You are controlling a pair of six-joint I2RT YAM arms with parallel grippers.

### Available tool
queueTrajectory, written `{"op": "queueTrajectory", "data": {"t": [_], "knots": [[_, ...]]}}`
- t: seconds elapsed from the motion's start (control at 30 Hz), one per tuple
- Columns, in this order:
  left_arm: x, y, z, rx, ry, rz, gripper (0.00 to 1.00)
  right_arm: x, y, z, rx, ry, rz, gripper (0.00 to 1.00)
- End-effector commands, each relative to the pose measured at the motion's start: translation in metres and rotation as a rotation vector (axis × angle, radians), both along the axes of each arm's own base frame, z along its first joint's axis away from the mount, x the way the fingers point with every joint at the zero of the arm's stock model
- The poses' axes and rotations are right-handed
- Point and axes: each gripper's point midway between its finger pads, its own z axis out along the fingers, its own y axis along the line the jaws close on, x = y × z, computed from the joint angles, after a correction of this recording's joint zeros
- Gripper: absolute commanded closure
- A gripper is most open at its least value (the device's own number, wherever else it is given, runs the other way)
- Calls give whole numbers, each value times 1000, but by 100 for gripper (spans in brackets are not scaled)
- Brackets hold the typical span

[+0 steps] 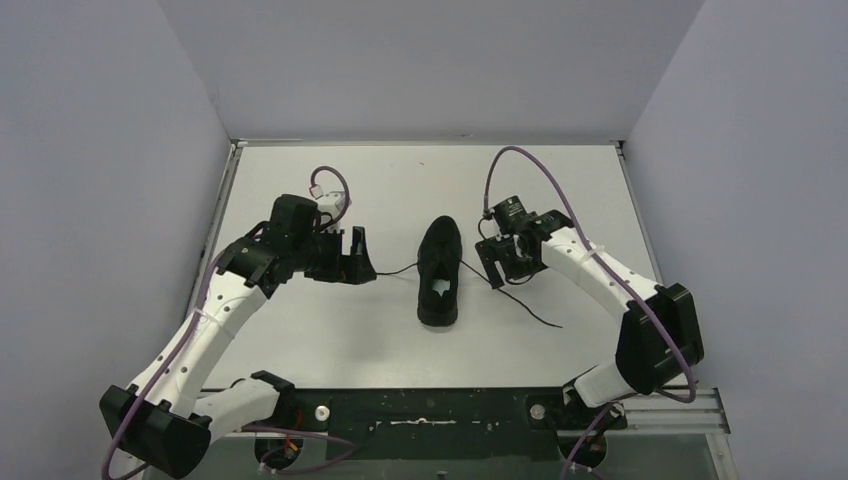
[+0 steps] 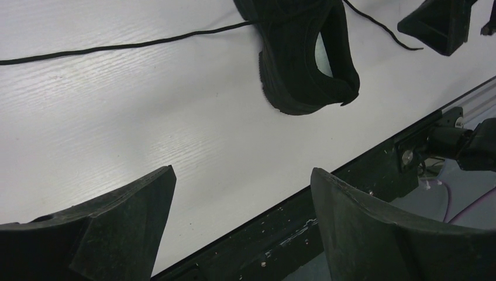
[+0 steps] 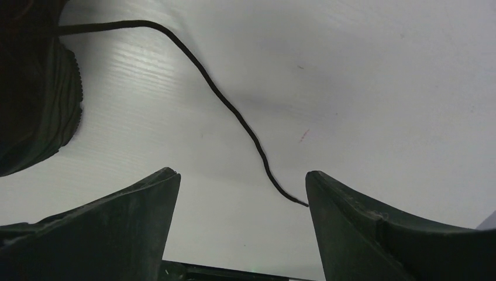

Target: Tie the shoes

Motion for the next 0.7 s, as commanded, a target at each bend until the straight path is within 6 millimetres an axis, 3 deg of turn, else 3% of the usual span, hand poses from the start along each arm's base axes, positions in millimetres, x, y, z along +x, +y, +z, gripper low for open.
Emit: {"op": "queueTrajectory", "data": {"t": [0.0,0.27,0.53,0.67], "knots": [[-8,-11,6,-19,-41,-89,17,21,18,-12,126,-15,51,21],[-14,-17,7,-75,-88,-116,25,18,10,-73,90,83,1,38],[-4,-18,2,-73,-163,-125,29,13,4,-92,58,98,-16,49],[5,-22,-3,-64,-172,-145,36,9,9,-95,79,116,-12,64]]}}
